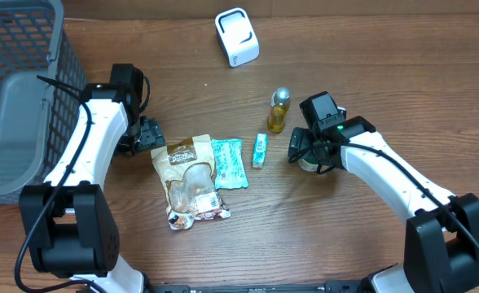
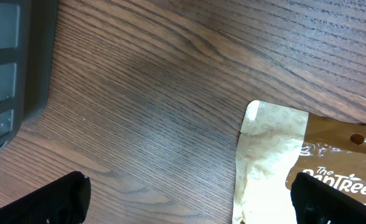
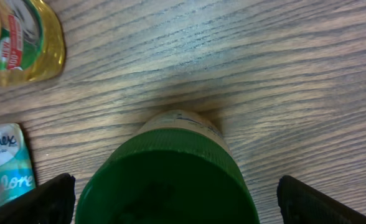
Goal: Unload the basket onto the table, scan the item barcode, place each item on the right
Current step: 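Move the right gripper right over the green-lidded jar, then lower the right gripper onto the jar and close on its lid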
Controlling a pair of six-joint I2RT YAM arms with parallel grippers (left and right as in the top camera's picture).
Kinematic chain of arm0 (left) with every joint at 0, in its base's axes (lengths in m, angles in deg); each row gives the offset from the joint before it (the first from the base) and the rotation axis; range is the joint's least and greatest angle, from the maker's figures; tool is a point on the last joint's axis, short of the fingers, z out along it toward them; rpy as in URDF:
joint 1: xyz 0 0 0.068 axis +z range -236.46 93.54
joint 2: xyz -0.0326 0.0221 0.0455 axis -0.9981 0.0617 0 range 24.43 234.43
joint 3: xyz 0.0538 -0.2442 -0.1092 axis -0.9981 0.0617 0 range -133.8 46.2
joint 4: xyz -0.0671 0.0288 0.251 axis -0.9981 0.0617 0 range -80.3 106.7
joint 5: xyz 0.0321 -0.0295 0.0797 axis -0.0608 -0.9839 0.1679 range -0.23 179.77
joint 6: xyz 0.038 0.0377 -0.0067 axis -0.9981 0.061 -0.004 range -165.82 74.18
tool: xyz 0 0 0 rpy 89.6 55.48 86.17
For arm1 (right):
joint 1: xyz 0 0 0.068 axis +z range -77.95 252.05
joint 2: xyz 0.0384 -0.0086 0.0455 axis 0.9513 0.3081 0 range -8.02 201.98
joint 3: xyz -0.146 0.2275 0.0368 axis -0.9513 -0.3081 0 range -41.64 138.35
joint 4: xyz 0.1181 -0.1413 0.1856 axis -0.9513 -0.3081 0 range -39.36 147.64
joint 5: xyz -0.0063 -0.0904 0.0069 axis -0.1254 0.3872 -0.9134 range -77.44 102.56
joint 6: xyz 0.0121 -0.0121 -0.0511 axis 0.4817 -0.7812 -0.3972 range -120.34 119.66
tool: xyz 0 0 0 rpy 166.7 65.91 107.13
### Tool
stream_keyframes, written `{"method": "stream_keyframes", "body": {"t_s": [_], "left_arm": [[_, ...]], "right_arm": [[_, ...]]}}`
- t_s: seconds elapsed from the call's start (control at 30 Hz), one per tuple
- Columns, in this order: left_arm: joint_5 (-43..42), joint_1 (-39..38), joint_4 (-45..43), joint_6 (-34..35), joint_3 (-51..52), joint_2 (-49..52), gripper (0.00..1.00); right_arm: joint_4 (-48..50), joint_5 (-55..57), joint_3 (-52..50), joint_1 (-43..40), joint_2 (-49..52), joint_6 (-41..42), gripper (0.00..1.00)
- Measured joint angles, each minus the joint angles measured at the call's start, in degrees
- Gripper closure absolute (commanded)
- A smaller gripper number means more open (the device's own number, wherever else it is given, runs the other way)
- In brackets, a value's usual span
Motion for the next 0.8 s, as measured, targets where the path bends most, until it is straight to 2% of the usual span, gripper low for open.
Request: {"method": "stream_keyframes", "body": {"t_s": [0.17,0.3,0.47,0.6,0.8], "left_arm": [[0.00,0.00,0.00,0.00,0.00,0.00,0.00],[0.00,0.00,0.00,0.00,0.00,0.00,0.01],[0.00,0.00,0.00,0.00,0.00,0.00,0.00],[0.00,0.00,-0.02,0.00,0.00,0.00,0.00],[0.00,0.00,0.00,0.00,0.00,0.00,0.00]], "right_arm": [[0.00,0.13,0.00,0.00,0.09,0.00,0.05],[0.07,0.24,0.00,0.00,0.20,0.00,0.11],[0.04,0.37,0.00,0.00,1.68,-0.04,0.22],[-0.31,0.22,-0.04,0.00,2.71,-0.13,0.38],[-0.98,-0.22,0.13,0.00,2.67,0.04,0.45]]}}
